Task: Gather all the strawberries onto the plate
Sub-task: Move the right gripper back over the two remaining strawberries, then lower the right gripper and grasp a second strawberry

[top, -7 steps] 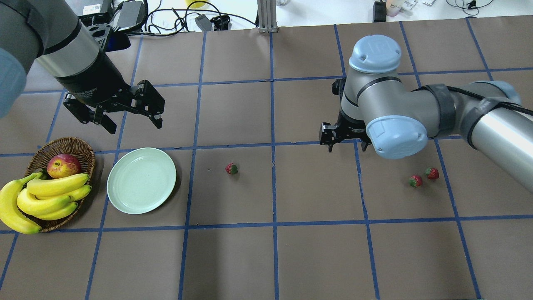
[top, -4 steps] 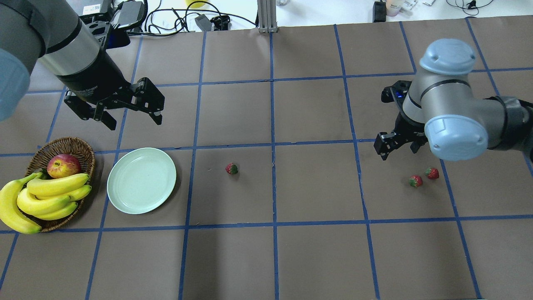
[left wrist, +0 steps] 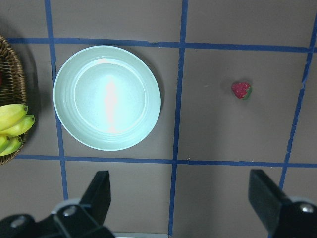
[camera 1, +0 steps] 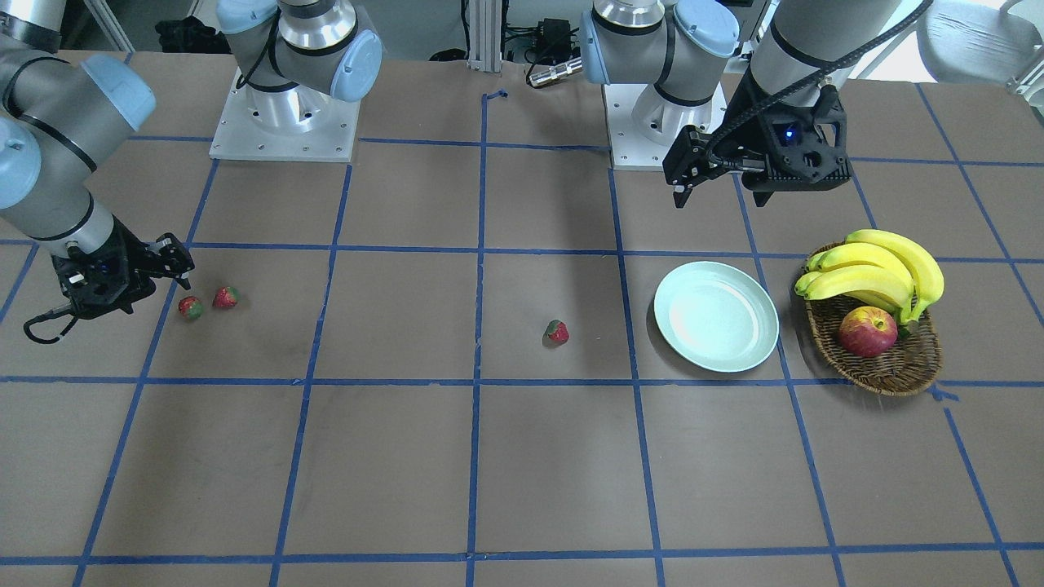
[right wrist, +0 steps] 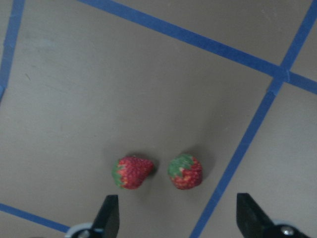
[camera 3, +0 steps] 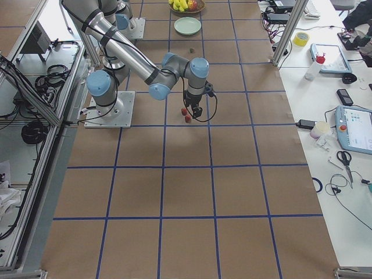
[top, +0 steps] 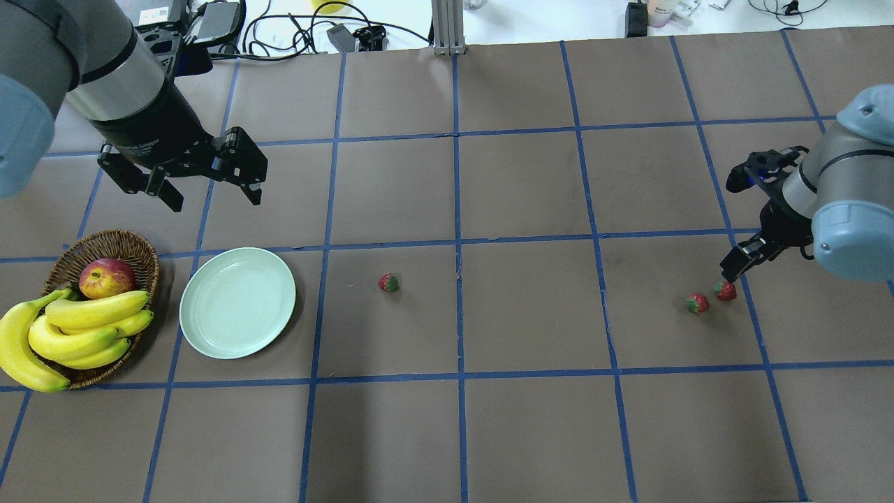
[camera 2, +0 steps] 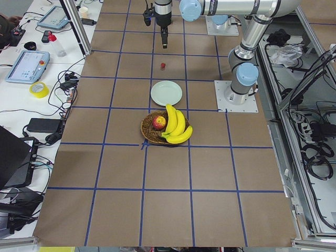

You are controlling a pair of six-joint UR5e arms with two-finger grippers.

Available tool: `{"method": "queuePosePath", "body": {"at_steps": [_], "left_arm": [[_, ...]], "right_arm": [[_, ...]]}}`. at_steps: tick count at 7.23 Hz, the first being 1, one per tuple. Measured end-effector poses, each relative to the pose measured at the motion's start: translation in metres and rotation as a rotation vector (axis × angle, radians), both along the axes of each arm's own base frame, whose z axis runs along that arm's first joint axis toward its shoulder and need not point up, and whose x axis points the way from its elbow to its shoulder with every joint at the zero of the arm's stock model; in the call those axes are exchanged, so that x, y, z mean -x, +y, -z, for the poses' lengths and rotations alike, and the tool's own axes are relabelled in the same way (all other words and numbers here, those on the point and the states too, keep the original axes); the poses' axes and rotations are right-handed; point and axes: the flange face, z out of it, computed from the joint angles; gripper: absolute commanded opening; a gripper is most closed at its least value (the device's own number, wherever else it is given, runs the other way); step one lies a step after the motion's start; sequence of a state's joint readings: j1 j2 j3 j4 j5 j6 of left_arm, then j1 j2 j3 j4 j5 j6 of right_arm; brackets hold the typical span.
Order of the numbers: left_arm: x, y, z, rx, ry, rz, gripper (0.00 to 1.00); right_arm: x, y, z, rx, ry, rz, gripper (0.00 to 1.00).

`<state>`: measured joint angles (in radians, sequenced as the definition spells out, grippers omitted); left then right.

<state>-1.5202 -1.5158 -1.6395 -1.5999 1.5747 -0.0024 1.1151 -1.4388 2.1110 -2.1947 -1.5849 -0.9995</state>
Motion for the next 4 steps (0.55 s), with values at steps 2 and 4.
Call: {"method": "queuePosePath", "body": {"at_steps": [2, 4], "left_arm": [[0.0, -0.001, -0.003, 0.021, -0.004, 0.001, 1.0], [0.0, -0.003, -0.002, 0.026, -0.005, -0.001, 1.0]], "right_arm": [[0.001, 0.002, 0.012, 0.098, -0.085, -0.225, 0.87], [0.004, 0.004, 0.02, 0.133, -0.116, -0.422, 0.87]]}}
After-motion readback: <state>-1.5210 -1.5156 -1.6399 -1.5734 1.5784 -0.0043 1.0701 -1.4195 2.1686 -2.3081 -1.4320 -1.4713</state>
